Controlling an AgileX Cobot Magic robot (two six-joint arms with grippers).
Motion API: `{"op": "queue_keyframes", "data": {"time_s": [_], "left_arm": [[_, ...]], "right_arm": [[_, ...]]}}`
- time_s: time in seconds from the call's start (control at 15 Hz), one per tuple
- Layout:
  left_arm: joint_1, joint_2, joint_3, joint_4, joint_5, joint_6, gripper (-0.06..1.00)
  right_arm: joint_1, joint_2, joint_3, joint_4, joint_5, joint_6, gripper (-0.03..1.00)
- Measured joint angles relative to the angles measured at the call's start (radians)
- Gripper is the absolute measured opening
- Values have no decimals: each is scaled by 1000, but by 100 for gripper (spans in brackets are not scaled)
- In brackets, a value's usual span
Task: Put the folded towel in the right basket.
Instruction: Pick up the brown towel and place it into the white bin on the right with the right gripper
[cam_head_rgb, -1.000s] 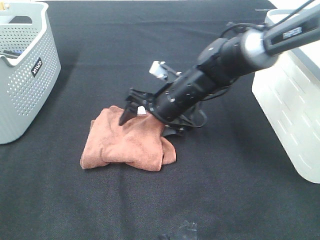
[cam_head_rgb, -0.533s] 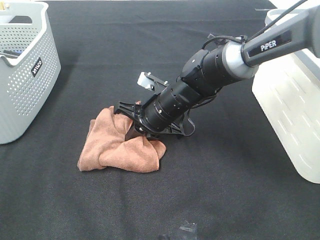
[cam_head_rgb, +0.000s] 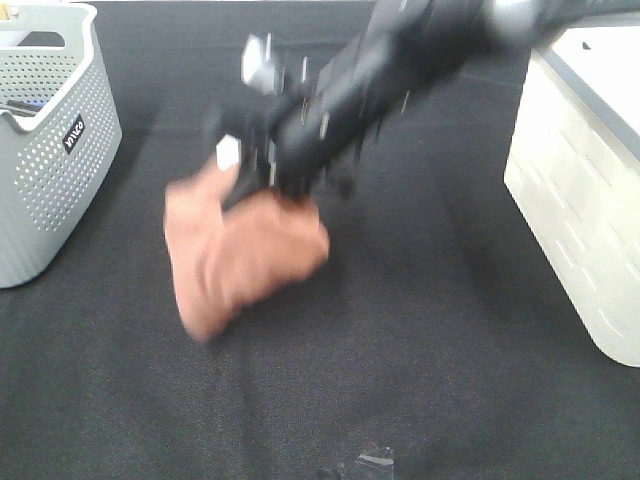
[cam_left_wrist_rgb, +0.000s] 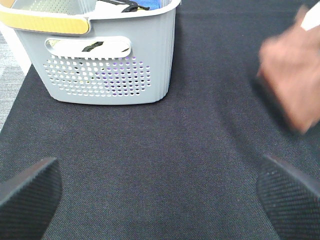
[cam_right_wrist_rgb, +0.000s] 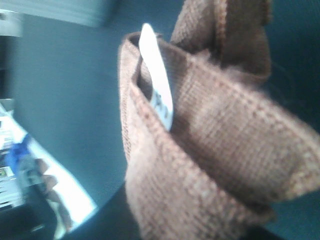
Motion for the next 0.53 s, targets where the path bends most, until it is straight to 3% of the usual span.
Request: {"op": "queue_keyframes", "data": {"time_s": [0.27, 0.53], "left_arm": [[0, 0, 0, 0, 0, 0, 99], [0, 0, 0, 0, 0, 0, 99]], "right_arm": [[-174, -182, -182, -31, 243, 57, 16], [-384, -408, -222, -231, 347, 144, 16]]}}
